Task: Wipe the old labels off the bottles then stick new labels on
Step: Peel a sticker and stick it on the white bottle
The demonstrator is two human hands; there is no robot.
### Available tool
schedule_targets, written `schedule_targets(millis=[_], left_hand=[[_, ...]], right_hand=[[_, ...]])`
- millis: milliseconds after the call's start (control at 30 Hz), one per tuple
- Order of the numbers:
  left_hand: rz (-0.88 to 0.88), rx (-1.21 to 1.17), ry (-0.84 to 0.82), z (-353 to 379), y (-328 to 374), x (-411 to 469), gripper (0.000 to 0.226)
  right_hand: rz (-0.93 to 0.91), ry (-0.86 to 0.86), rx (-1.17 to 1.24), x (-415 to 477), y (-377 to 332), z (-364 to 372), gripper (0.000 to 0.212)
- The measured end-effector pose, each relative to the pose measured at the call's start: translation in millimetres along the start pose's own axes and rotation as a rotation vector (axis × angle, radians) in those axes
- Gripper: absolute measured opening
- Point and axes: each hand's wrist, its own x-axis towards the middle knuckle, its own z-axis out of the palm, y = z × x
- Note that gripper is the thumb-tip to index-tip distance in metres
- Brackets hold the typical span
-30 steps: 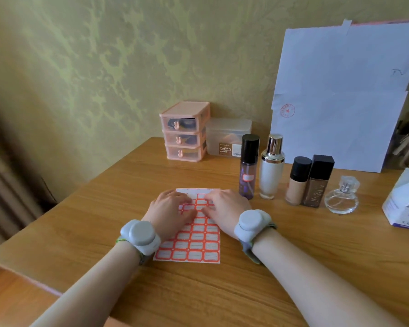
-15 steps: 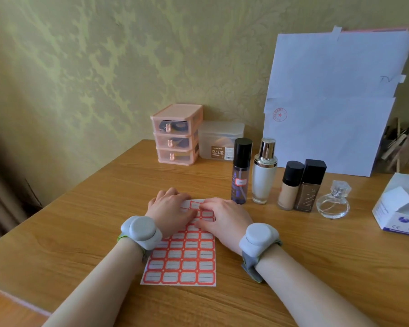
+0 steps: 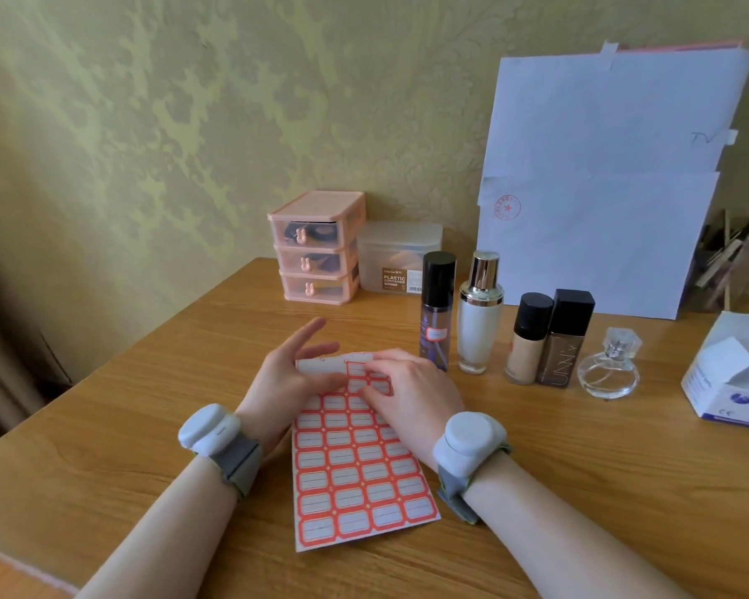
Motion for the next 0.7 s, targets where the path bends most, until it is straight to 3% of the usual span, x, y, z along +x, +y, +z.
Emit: schedule_targets(millis=[267, 700], left_hand=[[-0.028, -0.192, 0.053, 5.0, -0.8, -2.1, 0.109], [0.120, -0.140, 0.001, 8.9, -4.5, -0.2, 0.094]], right_hand=[[-0.018, 0.105, 0.002, -2.0, -5.2, -2.1, 0.026], [-0.007, 0.077, -0.066, -3.9, -6.2, -6.1, 0.033]])
